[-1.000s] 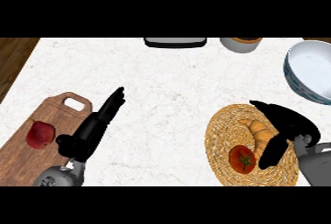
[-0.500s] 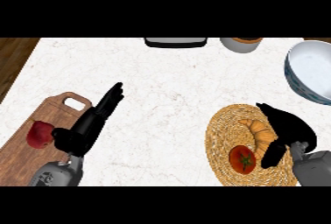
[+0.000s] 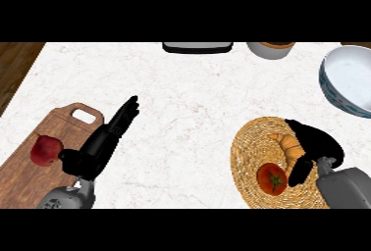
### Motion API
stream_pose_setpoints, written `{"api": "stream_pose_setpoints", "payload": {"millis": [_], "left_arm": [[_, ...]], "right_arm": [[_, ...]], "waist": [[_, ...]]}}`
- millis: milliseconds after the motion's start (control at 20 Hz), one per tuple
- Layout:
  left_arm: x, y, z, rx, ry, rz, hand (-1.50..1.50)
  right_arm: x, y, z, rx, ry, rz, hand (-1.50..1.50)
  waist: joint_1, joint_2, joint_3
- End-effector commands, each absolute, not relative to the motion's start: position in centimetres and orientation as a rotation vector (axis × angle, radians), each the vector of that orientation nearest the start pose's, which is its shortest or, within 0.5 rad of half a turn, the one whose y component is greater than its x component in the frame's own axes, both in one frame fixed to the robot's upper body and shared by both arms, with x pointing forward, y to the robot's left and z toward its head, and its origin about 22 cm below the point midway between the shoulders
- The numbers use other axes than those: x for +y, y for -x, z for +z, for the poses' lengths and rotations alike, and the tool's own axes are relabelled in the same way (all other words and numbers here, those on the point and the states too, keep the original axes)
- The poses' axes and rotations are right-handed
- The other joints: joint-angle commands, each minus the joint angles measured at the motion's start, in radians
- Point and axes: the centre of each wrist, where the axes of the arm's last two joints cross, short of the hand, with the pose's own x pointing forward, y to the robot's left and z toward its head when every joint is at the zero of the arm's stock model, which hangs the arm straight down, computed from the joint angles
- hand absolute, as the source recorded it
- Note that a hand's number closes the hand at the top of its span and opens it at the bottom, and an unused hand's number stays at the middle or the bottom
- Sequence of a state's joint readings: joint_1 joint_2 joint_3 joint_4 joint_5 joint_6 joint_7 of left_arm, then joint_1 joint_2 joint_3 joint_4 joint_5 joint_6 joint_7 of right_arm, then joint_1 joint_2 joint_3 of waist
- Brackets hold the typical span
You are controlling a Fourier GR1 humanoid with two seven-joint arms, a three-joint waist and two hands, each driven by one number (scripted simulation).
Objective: Pick the croissant from the placemat and place it in the bowl
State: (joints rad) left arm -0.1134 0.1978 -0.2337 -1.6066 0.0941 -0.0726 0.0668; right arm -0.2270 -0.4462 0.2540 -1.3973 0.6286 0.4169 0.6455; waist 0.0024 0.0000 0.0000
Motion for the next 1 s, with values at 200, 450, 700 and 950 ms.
{"api": "stream_pose_setpoints", "payload": {"millis": [200,450,700,950], "left_arm": [[18.9,-26.7,3.7,-1.573,0.182,-0.376,0.00],[19.6,-26.0,2.8,-1.592,0.174,-0.378,0.00],[20.1,-25.2,2.6,-1.602,0.150,-0.369,0.00],[21.1,-27.4,4.2,-1.576,0.170,-0.380,0.00]], "right_arm": [[-28.4,-29.6,2.0,-0.637,0.727,1.095,-1.50],[-28.2,-31.0,1.1,-0.792,0.740,1.120,1.50],[-26.8,-29.6,0.5,-0.826,0.769,1.083,1.50],[-27.6,-30.0,1.6,-0.857,0.814,1.083,1.50]], "waist": [[-0.002,0.000,0.000],[0.001,0.000,0.000],[-0.002,-0.001,0.000],[-0.004,-0.001,0.000]]}}
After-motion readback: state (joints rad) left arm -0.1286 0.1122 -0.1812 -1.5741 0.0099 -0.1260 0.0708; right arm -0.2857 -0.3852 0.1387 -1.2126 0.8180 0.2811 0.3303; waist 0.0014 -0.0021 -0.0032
